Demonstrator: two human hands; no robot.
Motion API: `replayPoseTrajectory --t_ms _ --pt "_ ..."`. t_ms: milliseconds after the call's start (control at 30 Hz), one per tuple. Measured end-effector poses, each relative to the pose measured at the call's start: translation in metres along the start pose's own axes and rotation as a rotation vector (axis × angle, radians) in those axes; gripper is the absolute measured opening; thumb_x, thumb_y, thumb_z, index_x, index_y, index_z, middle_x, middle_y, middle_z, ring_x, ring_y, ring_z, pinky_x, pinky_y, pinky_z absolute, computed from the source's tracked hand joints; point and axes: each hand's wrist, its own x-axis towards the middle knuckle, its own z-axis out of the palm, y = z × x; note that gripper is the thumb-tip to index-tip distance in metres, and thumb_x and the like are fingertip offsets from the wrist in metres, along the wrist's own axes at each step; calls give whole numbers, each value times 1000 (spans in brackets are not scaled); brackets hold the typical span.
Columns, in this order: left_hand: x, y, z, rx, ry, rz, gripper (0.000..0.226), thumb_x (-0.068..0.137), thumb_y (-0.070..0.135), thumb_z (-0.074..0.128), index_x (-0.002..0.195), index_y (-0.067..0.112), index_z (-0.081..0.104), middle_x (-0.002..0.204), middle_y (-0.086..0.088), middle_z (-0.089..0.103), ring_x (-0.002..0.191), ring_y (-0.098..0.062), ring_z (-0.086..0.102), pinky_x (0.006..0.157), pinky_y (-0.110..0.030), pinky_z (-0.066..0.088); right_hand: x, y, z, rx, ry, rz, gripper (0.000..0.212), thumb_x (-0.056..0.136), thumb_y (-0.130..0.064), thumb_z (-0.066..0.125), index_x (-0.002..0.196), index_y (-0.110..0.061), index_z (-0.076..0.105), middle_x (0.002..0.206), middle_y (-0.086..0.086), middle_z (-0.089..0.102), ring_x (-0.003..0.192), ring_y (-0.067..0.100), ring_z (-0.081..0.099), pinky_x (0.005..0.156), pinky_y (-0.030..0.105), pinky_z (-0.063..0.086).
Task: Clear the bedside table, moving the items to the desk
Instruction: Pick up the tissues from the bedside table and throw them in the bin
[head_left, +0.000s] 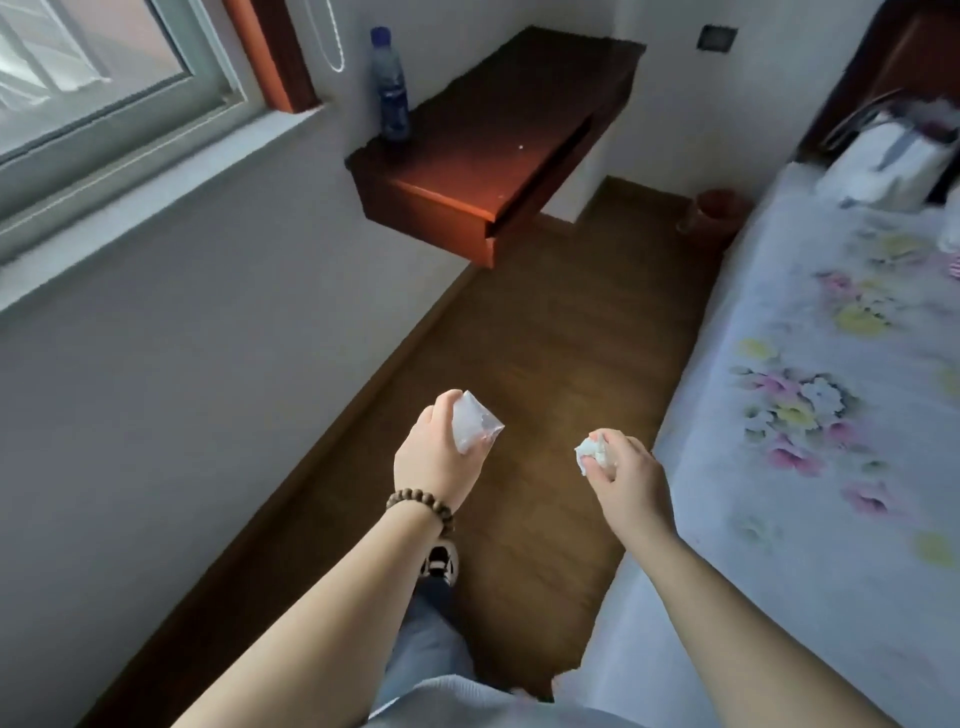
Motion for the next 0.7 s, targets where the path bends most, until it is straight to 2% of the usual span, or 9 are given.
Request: replayPoseTrajectory --t_ms 133,233,333,400,500,567,700 --pt "90 39 31 -22 -103 94 56 86 46 59 136 29 40 131 1 55 99 -20 64 83 -35 56 64 16 -6 6 96 132 24 89 -22 61 113 -19 58 108 -1 60 87 15 56 68 23 46" --pt "164 65 52 -50 -171 163 56 85 48 59 134 30 40 129 -1 57 88 -22 68 76 -40 59 125 23 -9 -2 154 197 24 87 -20 62 111 -19 59 105 1 61 86 19 57 69 28 48" --pt "240 93 71 -25 -212 239 56 85 49 59 134 30 40 129 1 56 104 -22 62 88 -37 53 193 26 -19 -9 194 279 24 87 -20 61 111 -18 59 102 3 61 87 22 57 69 29 45" --pt "292 117 84 -21 -238 283 56 86 48 59 135 29 40 129 2 56 112 -20 57 90 -35 48 242 29 -30 4 243 312 23 87 -21 61 110 -18 59 99 4 61 86 24 57 69 29 44" --pt "360 161 104 -21 -283 332 54 86 47 58 134 30 40 127 2 56 103 -22 62 86 -34 49 310 33 -51 -2 333 353 23 87 -21 61 110 -16 60 97 6 62 86 26 57 70 33 46" --pt "398 192 119 -34 -315 352 54 85 48 57 133 31 39 126 3 56 94 -22 65 83 -36 54 350 40 -65 -1 384 374 25 87 -22 61 111 -15 60 98 6 62 86 26 57 71 30 43" --pt "463 245 155 -38 -367 368 56 85 50 58 134 33 38 128 3 55 97 -22 64 79 -38 57 419 60 -89 -8 466 407 27 87 -19 62 113 -10 61 101 8 64 89 27 58 71 25 38"
